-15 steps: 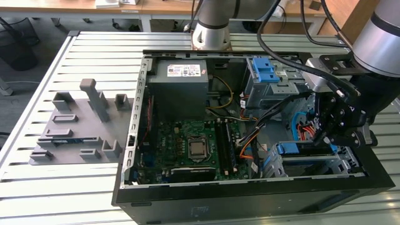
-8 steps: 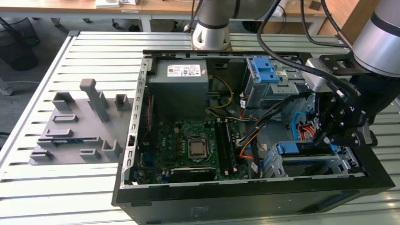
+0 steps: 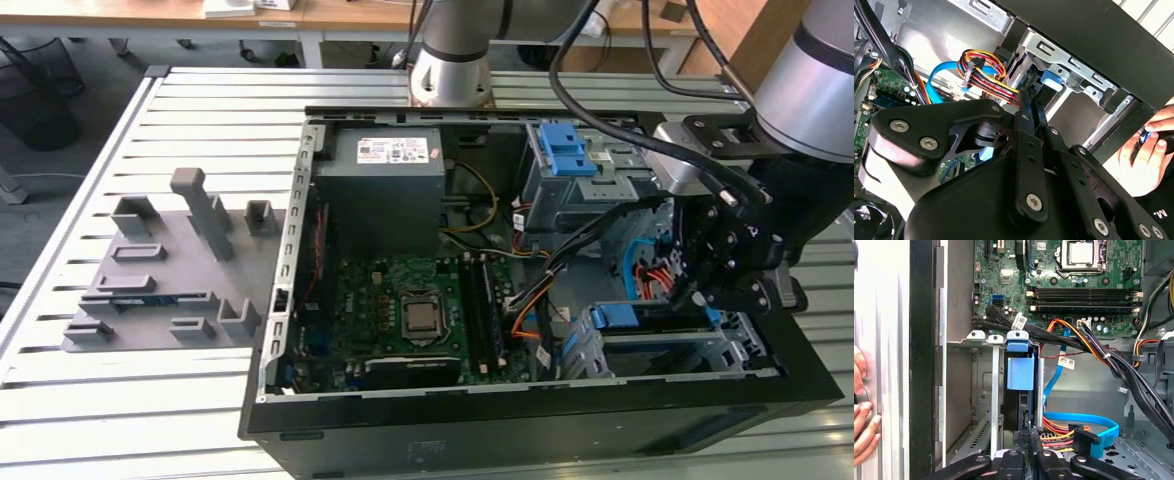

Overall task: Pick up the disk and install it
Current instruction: 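Insert the first disk wire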

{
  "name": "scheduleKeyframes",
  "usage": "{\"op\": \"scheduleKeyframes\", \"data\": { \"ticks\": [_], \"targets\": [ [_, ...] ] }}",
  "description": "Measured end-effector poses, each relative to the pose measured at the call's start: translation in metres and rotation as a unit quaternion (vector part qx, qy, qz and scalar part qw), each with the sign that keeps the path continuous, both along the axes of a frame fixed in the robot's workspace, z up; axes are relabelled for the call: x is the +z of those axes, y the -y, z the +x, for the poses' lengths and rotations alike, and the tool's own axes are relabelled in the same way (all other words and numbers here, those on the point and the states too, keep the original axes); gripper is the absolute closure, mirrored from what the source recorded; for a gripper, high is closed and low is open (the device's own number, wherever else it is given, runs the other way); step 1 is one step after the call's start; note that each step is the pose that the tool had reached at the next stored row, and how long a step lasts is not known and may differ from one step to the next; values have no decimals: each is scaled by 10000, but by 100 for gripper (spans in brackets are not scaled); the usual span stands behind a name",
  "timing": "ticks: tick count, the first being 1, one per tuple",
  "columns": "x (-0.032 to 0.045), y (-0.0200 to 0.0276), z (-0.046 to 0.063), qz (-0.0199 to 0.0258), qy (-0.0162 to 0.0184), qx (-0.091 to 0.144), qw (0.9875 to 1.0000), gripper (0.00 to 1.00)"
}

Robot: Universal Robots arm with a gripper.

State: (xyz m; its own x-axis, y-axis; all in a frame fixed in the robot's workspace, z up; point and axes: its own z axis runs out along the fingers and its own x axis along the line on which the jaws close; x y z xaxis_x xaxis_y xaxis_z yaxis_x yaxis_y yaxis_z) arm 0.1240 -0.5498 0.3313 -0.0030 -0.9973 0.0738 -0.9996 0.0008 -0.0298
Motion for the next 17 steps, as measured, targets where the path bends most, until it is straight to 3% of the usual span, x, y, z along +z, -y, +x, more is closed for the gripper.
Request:
{"op": "scheduleKeyframes", "data": {
  "ticks": [10,17],
  "targets": [
    [1,0,0,0,0,0,10000,76],
    [67,0,0,0,0,0,10000,76]
  ]
}}
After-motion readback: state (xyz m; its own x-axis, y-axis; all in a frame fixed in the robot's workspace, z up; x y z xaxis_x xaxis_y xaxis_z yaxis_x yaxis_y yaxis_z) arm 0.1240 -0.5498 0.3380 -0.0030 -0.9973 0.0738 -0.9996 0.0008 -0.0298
